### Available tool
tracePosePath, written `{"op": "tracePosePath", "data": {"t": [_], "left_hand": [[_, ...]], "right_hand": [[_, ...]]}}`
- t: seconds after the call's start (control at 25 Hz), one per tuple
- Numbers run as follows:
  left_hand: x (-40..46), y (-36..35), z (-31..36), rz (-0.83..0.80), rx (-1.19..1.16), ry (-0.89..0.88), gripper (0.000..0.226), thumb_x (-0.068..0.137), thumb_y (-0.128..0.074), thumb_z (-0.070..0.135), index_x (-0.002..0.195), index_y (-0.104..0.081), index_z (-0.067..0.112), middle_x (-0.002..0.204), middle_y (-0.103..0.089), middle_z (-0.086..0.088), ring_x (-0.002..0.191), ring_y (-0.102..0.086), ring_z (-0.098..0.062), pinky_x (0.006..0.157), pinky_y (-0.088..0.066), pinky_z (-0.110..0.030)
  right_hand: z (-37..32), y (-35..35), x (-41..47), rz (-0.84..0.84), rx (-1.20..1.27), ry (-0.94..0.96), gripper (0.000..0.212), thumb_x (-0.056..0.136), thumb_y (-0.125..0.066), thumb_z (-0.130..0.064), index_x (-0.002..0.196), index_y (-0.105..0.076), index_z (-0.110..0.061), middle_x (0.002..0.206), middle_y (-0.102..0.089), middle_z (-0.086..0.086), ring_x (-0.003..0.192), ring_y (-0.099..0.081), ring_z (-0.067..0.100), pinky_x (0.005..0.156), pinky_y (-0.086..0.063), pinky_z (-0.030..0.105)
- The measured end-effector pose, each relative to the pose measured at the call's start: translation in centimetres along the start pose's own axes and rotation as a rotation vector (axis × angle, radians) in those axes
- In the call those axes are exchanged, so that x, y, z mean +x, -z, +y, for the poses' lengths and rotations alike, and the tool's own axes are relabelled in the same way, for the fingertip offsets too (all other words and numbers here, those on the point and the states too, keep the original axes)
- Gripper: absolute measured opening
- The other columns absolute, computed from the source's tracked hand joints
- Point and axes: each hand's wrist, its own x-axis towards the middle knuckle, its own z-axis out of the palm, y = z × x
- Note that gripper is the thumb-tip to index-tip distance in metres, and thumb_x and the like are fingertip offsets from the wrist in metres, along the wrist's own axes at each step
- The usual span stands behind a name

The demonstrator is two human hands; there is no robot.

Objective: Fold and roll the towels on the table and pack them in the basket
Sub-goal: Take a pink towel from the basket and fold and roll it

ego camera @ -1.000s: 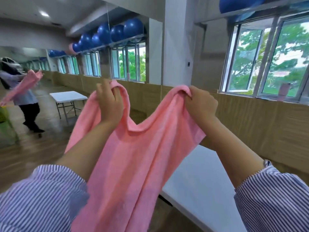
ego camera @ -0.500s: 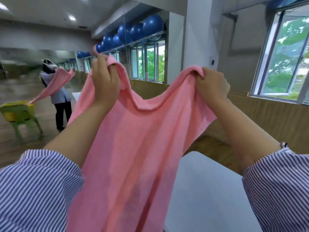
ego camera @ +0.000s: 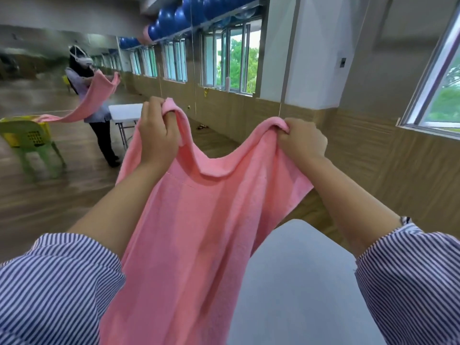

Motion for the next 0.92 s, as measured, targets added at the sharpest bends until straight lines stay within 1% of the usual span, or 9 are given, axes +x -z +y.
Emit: {"op": "tracePosePath", "data": {"t": [0.16, 0.32, 0.4, 0.48, 0.6, 0.68, 0.72, 0.84, 0.92], "left_hand": [[2.2, -3.7, -6.4, 0.007, 0.022, 0.024, 0.023, 0.096, -0.039, 0.016, 0.093, -0.053, -0.001, 0.087, -0.05, -0.006, 0.08, -0.042, -0.014, 0.072, -0.031, -0.026], [5.4, -7.1, -13.9, -0.024, 0.032, 0.042, 0.021, 0.095, -0.039, 0.013, 0.094, -0.054, -0.002, 0.089, -0.048, -0.006, 0.08, -0.04, -0.012, 0.072, -0.029, -0.023], [6.8, -8.6, -17.6, -0.032, 0.039, 0.051, 0.017, 0.096, -0.04, 0.012, 0.092, -0.053, 0.002, 0.087, -0.046, -0.007, 0.077, -0.036, -0.009, 0.071, -0.028, -0.023], [7.5, -9.5, -20.8, -0.03, 0.06, 0.071, 0.014, 0.095, -0.04, 0.01, 0.089, -0.053, 0.007, 0.088, -0.046, -0.007, 0.08, -0.038, -0.011, 0.071, -0.026, -0.023], [7.9, -9.5, -25.8, 0.015, 0.074, 0.201, 0.014, 0.095, -0.039, 0.019, 0.084, -0.043, 0.027, 0.09, -0.048, -0.009, 0.082, -0.046, -0.02, 0.073, -0.031, -0.029], [7.8, -9.0, -28.8, 0.043, 0.065, 0.29, 0.011, 0.095, -0.036, 0.031, 0.085, -0.039, 0.032, 0.092, -0.052, -0.01, 0.089, -0.053, -0.029, 0.08, -0.038, -0.038], [8.0, -8.7, -29.6, 0.059, 0.065, 0.29, 0.011, 0.095, -0.035, 0.032, 0.084, -0.038, 0.034, 0.09, -0.052, -0.006, 0.09, -0.054, -0.029, 0.08, -0.039, -0.038], [9.8, -8.5, -29.0, 0.135, 0.052, 0.288, 0.019, 0.095, -0.037, 0.024, 0.079, -0.035, 0.036, 0.079, -0.044, 0.014, 0.082, -0.048, -0.019, 0.073, -0.034, -0.031], [10.7, -8.7, -27.1, 0.179, 0.022, 0.292, 0.022, 0.094, -0.038, 0.02, 0.077, -0.035, 0.034, 0.077, -0.042, 0.017, 0.078, -0.043, -0.014, 0.07, -0.032, -0.029]], "right_hand": [[-0.2, -7.3, 4.3, -0.056, -0.024, -0.029, 0.023, 0.087, -0.038, -0.023, 0.078, -0.059, -0.019, 0.077, -0.06, 0.0, 0.071, -0.054, 0.025, 0.06, -0.035, 0.028], [-0.8, -15.3, 10.2, -0.15, -0.08, -0.079, 0.022, 0.087, -0.037, -0.024, 0.081, -0.059, -0.021, 0.08, -0.059, 0.0, 0.075, -0.055, 0.026, 0.063, -0.038, 0.031], [-0.8, -19.2, 13.1, -0.206, -0.134, -0.094, 0.022, 0.087, -0.038, -0.023, 0.087, -0.06, -0.022, 0.082, -0.057, 0.001, 0.076, -0.053, 0.025, 0.065, -0.038, 0.032], [-0.4, -22.1, 15.3, -0.265, -0.184, -0.122, 0.024, 0.086, -0.039, -0.021, 0.093, -0.061, -0.022, 0.087, -0.059, 0.003, 0.08, -0.054, 0.027, 0.066, -0.038, 0.032], [0.6, -24.9, 18.7, -0.312, -0.296, -0.109, 0.031, 0.087, -0.036, -0.02, 0.104, -0.062, -0.023, 0.106, -0.063, 0.007, 0.099, -0.057, 0.03, 0.078, -0.036, 0.036], [0.8, -24.9, 21.5, -0.229, -0.344, -0.091, 0.034, 0.091, -0.032, -0.023, 0.11, -0.06, -0.023, 0.112, -0.062, 0.008, 0.107, -0.054, 0.031, 0.088, -0.034, 0.039], [0.7, -24.5, 23.3, -0.161, -0.359, -0.082, 0.035, 0.093, -0.03, -0.024, 0.111, -0.06, -0.022, 0.113, -0.061, 0.01, 0.108, -0.052, 0.032, 0.092, -0.033, 0.041], [-0.1, -22.7, 28.9, 0.012, -0.378, -0.076, 0.038, 0.095, -0.029, -0.029, 0.114, -0.06, -0.018, 0.116, -0.057, 0.019, 0.112, -0.049, 0.036, 0.098, -0.031, 0.047], [-0.3, -21.8, 31.3, 0.077, -0.33, -0.08, 0.037, 0.094, -0.03, -0.028, 0.111, -0.061, -0.015, 0.113, -0.056, 0.021, 0.111, -0.049, 0.038, 0.099, -0.03, 0.049]]}}
